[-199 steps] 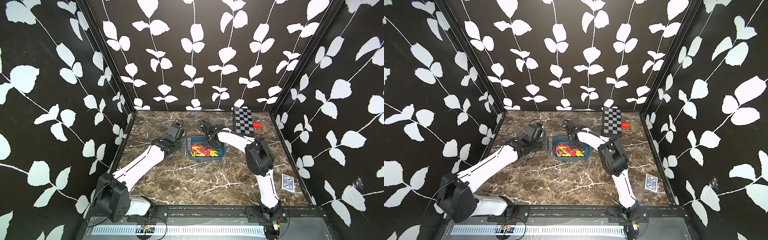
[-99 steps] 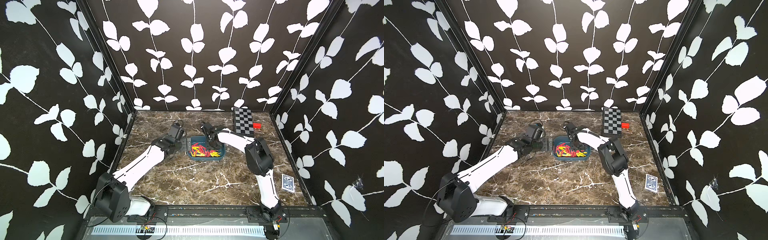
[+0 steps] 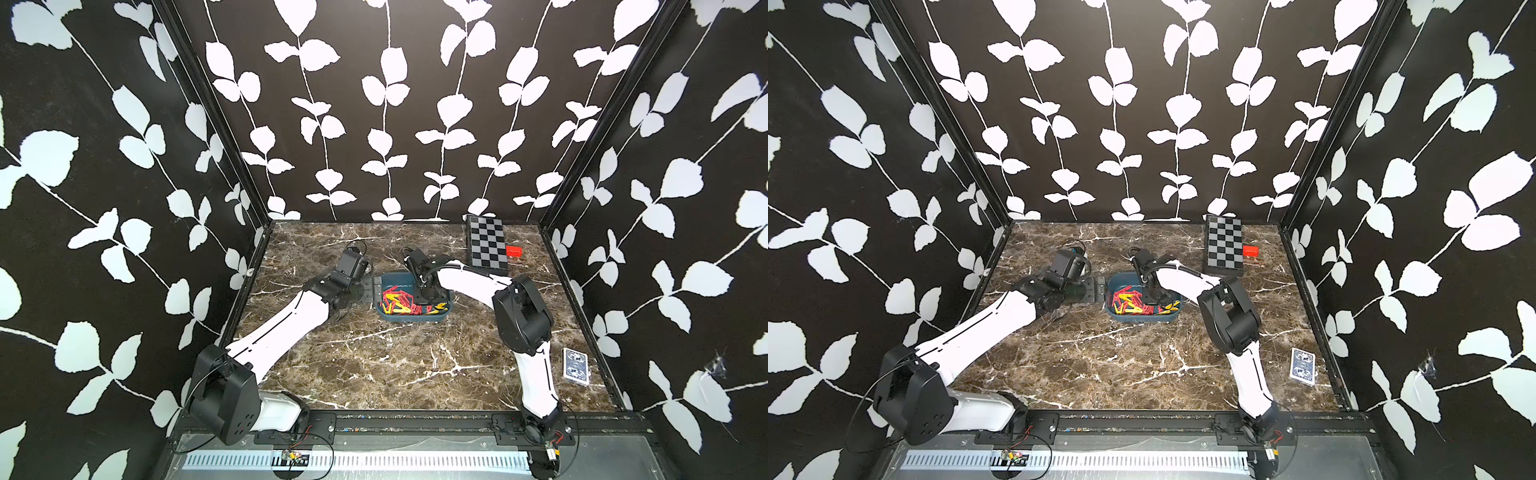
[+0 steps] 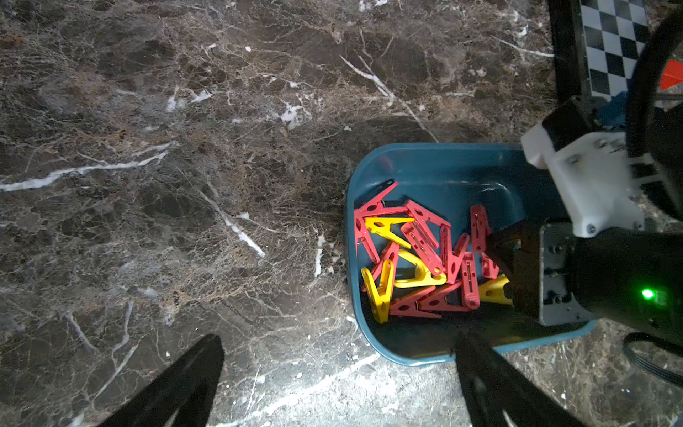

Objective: Take the clothespins out of the storage box
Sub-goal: Pick up the clothespin from the storage box, then place the clothespin at the center of the board.

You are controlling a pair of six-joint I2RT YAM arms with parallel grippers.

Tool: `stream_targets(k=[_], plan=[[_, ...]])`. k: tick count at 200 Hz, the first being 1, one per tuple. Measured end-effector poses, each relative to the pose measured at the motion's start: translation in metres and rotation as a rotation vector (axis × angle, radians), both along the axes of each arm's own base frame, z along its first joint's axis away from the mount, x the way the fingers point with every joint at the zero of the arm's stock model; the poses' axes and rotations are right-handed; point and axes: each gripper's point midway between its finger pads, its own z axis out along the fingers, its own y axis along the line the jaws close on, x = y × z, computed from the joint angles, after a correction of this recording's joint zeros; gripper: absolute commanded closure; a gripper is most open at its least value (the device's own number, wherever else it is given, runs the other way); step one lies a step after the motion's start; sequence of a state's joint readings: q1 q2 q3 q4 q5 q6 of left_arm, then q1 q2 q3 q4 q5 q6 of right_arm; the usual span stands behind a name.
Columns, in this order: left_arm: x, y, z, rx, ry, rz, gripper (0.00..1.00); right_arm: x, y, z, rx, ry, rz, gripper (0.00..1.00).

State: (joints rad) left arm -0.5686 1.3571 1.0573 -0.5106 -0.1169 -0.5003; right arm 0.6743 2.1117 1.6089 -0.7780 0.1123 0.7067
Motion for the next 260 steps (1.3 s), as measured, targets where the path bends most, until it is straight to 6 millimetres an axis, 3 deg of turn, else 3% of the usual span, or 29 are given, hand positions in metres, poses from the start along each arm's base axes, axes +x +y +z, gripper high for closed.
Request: stream_targets(k=[48,120,164,211,238,260], plan=[[0.000,0.000,0.000,0.001,0.000,0.000,0.01,0.006,0.002,0.010,0.006,-0.032,-0.002,1.00],[0.000,0.000,0.000,0.001,0.001,0.000,0.01,0.019,0.007,0.058,0.047,-0.135,0.019,1.00],[-0.001,0.000,0.004,-0.006,-0.008,-0.001,0.01,0.019,0.004,0.067,0.040,-0.152,0.035,1.00],[-0.010,0.001,0.015,-0.036,-0.026,-0.020,0.01,-0.006,0.002,0.095,0.037,-0.190,0.081,1.00],[-0.017,0.004,0.017,-0.037,-0.031,-0.033,0.01,-0.033,0.004,0.112,0.029,-0.219,0.128,1.00],[-0.022,0.006,0.022,-0.041,-0.043,-0.045,0.01,-0.060,0.006,0.113,0.003,-0.220,0.174,0.99]])
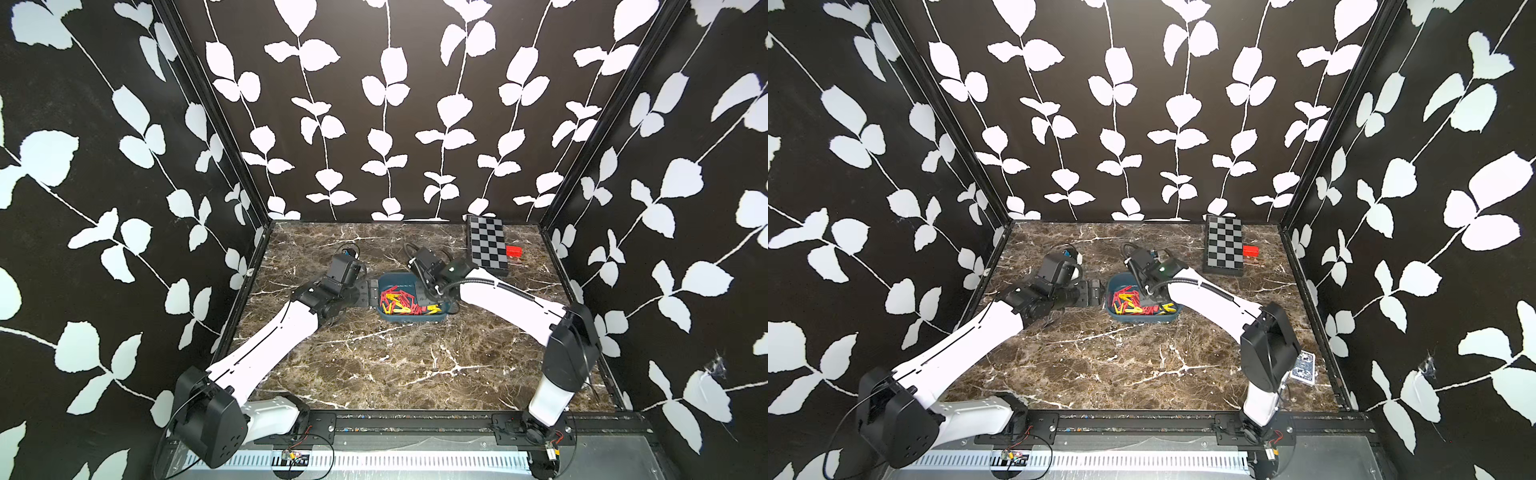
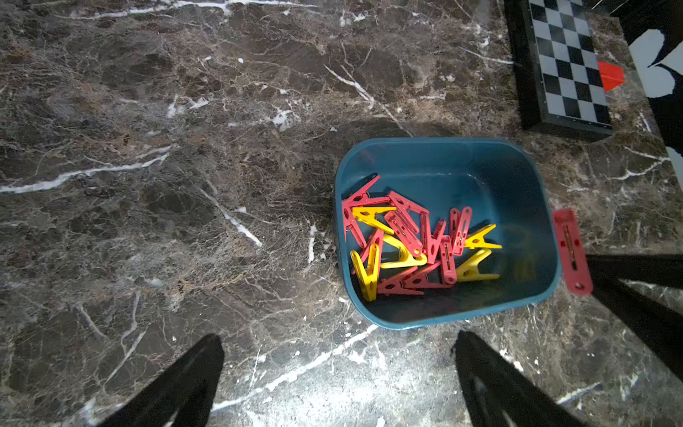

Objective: Take the clothespins out of the storage box
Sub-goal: Place the clothespin at the center of the board.

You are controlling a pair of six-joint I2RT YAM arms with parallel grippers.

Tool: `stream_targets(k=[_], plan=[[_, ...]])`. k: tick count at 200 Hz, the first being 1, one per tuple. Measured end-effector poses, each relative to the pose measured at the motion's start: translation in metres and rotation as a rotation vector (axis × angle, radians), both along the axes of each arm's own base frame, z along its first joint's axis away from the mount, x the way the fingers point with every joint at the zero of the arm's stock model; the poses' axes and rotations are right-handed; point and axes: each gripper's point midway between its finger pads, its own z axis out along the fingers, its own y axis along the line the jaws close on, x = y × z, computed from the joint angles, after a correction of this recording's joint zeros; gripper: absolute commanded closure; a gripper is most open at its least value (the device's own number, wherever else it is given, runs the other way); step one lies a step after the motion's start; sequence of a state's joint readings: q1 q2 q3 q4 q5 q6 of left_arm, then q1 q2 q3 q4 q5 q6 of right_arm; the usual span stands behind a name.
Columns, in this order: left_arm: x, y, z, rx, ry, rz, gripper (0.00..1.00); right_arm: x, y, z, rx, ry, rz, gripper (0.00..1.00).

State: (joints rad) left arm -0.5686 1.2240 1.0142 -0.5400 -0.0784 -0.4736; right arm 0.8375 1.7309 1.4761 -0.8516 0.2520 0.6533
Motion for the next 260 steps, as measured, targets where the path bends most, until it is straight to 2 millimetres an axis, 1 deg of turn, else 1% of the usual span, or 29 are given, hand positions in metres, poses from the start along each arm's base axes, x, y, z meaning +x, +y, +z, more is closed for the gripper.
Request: stream_targets(k=[23,55,84,111,134,152,169,184,221,260], plan=[[-0.006,0.002,0.005,-0.007,-0.008,-0.011,0.01,-0.029,-0.002,-0.008,-0.035,0.012,0.029,0.99],[-0.015,0.007,0.012,-0.012,-0.021,-0.019,0.01,-0.070,-0.011,-0.027,-0.087,0.041,0.042,0.98],[-0.024,0.013,0.015,-0.016,-0.034,-0.020,0.01,-0.096,-0.015,-0.048,-0.131,0.062,0.037,0.98],[-0.031,0.018,0.016,-0.015,-0.037,-0.018,0.01,-0.111,-0.013,-0.061,-0.157,0.070,0.034,0.98],[-0.036,0.024,0.017,-0.005,-0.039,-0.009,0.01,-0.115,-0.007,-0.076,-0.183,0.078,0.034,0.98],[-0.040,0.029,0.018,0.001,-0.046,-0.001,0.01,-0.118,-0.005,-0.092,-0.218,0.092,0.031,0.98],[-0.044,0.034,0.018,0.005,-0.050,0.004,0.01,-0.118,-0.005,-0.103,-0.244,0.094,0.026,0.97],[-0.047,0.037,0.019,0.011,-0.052,0.011,0.01,-0.116,-0.006,-0.108,-0.254,0.086,0.014,0.96],[-0.051,0.043,0.019,0.023,-0.056,0.022,0.01,-0.109,-0.007,-0.110,-0.257,0.063,-0.001,0.95],[-0.052,0.047,0.016,0.037,-0.052,0.037,0.01,-0.100,-0.009,-0.121,-0.290,0.065,0.000,0.94]])
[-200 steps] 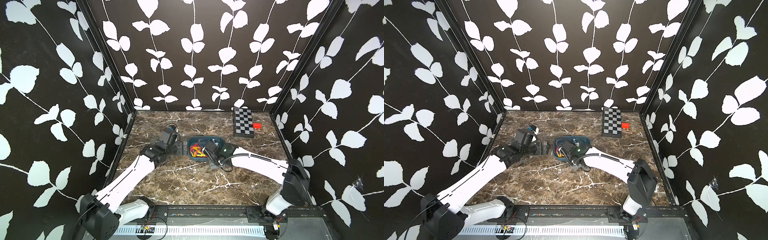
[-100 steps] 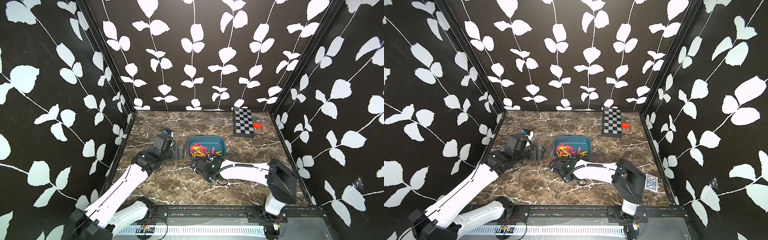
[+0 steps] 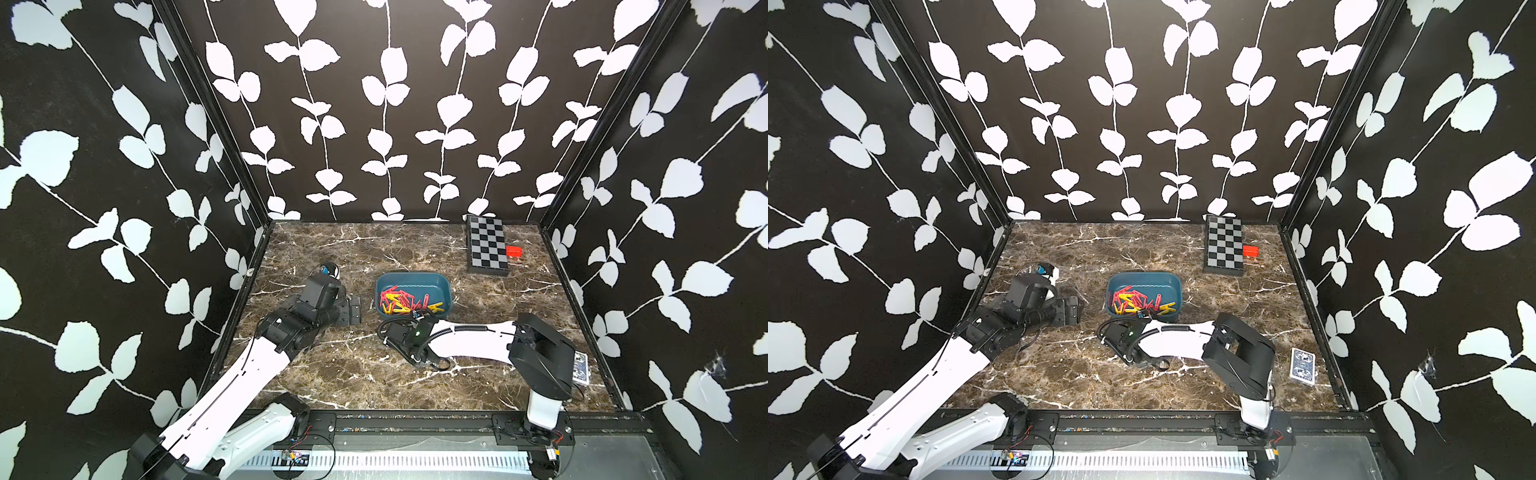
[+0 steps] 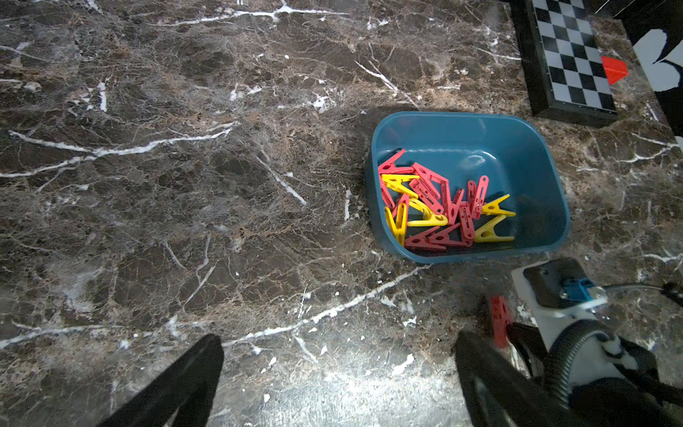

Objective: Take the clothespins out of the storage box
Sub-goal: Place the clothespin at the center of the board.

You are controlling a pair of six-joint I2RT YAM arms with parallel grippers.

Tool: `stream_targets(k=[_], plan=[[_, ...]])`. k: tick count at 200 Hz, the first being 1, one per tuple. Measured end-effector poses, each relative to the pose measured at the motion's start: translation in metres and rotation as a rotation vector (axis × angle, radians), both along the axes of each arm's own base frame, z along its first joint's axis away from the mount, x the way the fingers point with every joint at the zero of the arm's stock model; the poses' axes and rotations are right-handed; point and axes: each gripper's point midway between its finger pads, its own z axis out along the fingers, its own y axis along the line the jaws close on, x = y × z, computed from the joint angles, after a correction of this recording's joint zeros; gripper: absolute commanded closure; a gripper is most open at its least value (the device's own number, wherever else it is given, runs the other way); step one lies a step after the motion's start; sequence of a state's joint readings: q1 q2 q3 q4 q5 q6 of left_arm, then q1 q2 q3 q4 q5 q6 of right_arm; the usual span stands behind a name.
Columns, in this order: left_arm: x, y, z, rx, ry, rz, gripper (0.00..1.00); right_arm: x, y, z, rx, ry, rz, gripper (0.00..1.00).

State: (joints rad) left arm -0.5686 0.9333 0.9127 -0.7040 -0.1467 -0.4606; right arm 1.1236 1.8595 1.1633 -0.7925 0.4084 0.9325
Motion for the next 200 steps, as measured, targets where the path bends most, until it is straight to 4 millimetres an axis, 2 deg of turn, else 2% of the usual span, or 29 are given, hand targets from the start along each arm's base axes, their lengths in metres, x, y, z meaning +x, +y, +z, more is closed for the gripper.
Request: stream_targets(k=[35,82,132,149,172,200], plan=[[0.000,0.002,-0.001,0.005,0.002,0.009,0.01,0.011,0.002,-0.004,-0.012,0.003,0.000,0.91],[0.000,0.003,-0.002,0.005,0.001,0.018,0.01,0.018,0.003,-0.005,-0.007,0.004,0.013,0.71],[0.001,0.003,-0.002,0.005,0.002,0.018,0.01,0.019,0.009,-0.001,0.016,0.000,0.024,0.65],[0.001,0.001,-0.004,0.005,0.009,0.014,0.01,0.020,0.012,0.008,0.047,-0.010,0.025,0.62],[0.004,-0.003,-0.008,0.004,0.023,0.005,0.01,0.022,0.015,0.030,0.109,-0.039,0.026,0.58],[0.009,-0.012,-0.017,0.000,0.052,-0.014,0.01,0.027,0.017,0.061,0.185,-0.082,0.032,0.43]])
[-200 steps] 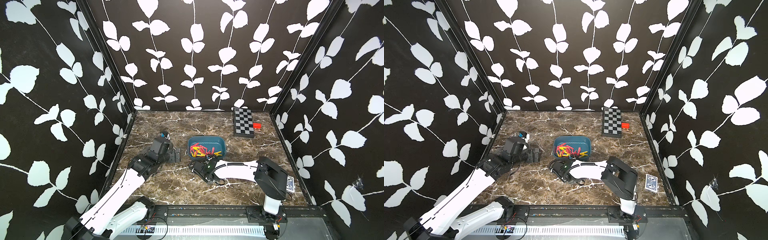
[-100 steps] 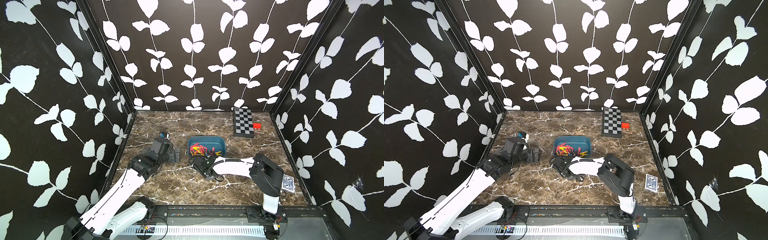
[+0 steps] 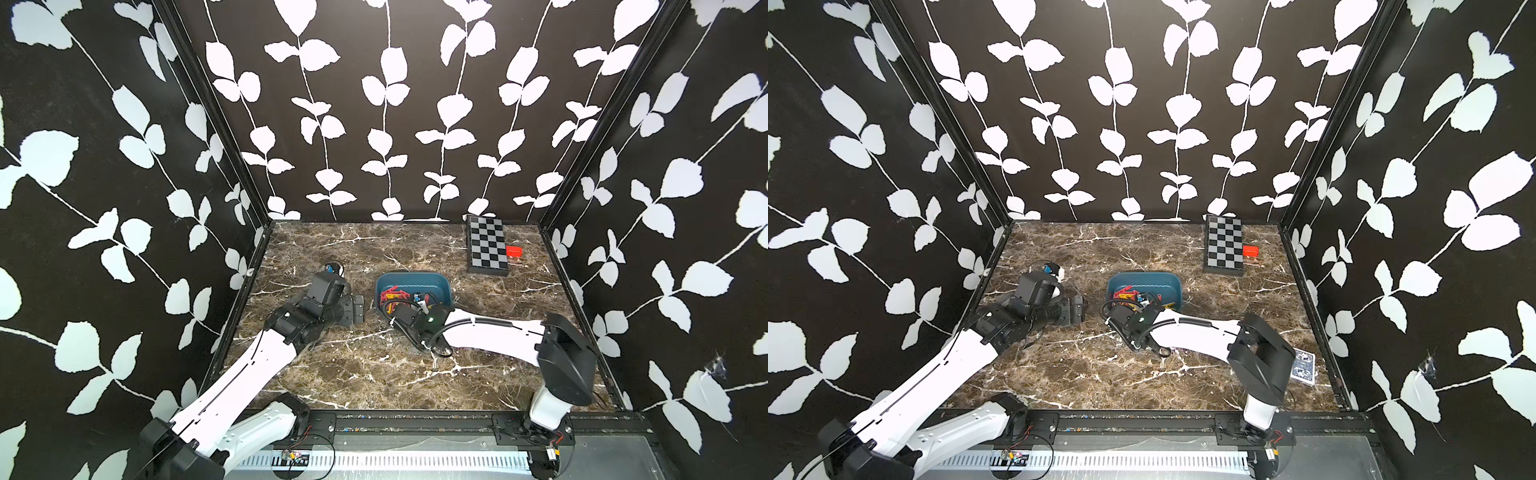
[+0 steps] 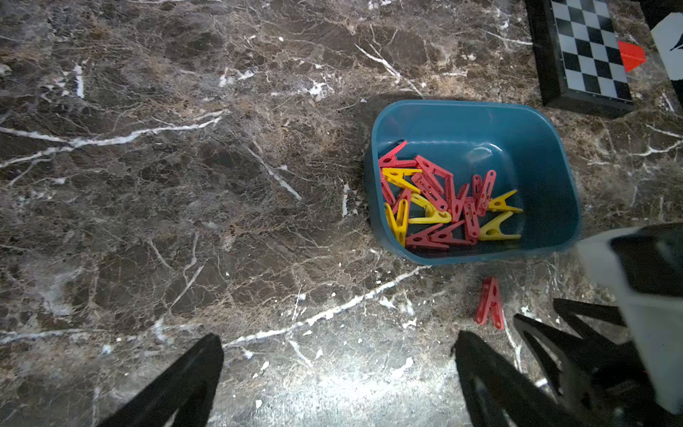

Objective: Take the clothespins out of the storage box
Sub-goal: Place the clothespin at the center of the board, then pick up the clothespin from the storage box.

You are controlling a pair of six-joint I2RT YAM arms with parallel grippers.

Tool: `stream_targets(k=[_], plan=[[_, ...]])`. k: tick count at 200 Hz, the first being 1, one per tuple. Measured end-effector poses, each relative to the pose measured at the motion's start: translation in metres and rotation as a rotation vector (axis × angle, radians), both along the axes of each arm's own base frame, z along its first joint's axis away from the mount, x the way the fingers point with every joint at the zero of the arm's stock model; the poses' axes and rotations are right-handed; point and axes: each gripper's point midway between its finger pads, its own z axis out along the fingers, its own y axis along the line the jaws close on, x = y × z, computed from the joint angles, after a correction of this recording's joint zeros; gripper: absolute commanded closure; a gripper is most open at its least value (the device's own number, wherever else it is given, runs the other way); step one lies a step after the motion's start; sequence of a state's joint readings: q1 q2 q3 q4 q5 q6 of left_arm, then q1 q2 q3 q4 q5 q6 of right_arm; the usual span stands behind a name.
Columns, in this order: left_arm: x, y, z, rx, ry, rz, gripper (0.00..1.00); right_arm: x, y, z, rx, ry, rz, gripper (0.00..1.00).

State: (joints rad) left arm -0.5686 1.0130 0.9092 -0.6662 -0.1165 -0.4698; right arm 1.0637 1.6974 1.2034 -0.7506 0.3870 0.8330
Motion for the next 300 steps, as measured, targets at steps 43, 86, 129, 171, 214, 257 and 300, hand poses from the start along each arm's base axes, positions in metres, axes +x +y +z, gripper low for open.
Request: stream_targets(k=[43,86,129,171,214,257,300], plan=[[0.011,-0.018,-0.011,-0.014,0.047,-0.038,0.04,0.017,-0.006,0.043,0.105,-0.073,0.004,0.09],[0.029,-0.044,-0.019,-0.058,0.087,-0.082,0.17,0.042,-0.017,0.072,0.213,-0.134,-0.023,0.01],[0.053,-0.072,-0.031,-0.078,0.142,-0.103,0.27,0.062,-0.033,0.071,0.262,-0.128,-0.054,0.01],[0.071,-0.105,-0.046,-0.065,0.193,-0.128,0.40,0.077,-0.042,0.072,0.302,-0.113,-0.060,0.01],[0.088,-0.135,-0.067,-0.024,0.250,-0.128,0.49,0.088,-0.045,0.067,0.330,-0.086,-0.044,0.01],[0.096,-0.147,-0.094,0.021,0.322,-0.108,0.54,0.095,-0.048,0.060,0.346,-0.056,-0.032,0.01],[0.110,-0.156,-0.103,0.041,0.335,-0.087,0.60,0.097,-0.049,0.058,0.364,-0.041,-0.014,0.01]])
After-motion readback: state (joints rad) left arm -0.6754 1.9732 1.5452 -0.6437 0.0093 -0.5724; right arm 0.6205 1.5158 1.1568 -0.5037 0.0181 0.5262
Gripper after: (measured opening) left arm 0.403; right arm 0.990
